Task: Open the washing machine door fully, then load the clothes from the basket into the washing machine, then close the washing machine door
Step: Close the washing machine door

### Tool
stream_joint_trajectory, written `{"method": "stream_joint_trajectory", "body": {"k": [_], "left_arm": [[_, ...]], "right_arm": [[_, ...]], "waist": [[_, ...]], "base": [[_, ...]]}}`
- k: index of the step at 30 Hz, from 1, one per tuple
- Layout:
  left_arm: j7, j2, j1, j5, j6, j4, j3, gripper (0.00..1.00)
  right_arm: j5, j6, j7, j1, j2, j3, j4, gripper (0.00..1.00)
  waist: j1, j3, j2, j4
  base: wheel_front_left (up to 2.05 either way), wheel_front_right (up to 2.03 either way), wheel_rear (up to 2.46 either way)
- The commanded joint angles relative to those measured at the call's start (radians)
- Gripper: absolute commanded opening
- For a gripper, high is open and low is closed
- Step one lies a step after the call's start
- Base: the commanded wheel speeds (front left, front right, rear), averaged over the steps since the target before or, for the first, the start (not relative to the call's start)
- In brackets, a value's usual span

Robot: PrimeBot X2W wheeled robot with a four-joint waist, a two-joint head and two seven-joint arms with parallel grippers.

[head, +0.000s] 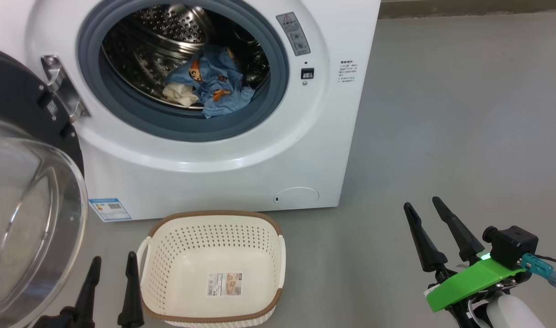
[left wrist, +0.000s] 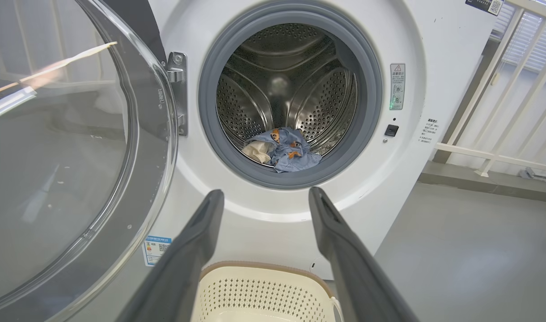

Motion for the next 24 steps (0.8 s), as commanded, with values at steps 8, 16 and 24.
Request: {"method": "stream_joint_trajectory", "body": {"k": [8,16,24], "left_arm": [[-0.008,0.001,-0.036,0.018,-0.011,-0.017,0.040,1.00],[-0.008,-0.001,-0.039,0.025,-0.013,-0.010,0.044,1.00],[-0.008,-0.003,-0.043,0.028,-0.016,-0.010,0.047,1.00]], "right_arm": [[-0.002,0.002,-0.005,-0.002,-0.010,0.014,-0.023,1.00],[-0.001,0.002,-0.005,0.000,-0.009,0.016,-0.023,1.00],[-0.002,0.002,-0.005,-0.001,-0.008,0.014,-0.025,1.00]], "waist": [[0.0000,0.001,-0.0001,0.002],[0.0000,-0.001,-0.0001,0.004],[0.0000,0.006,-0.0001,0.006]], "base": [[-0.27,0.27,0.00],[0.00,0.00,0.00],[0.00,0.00,0.00]]}}
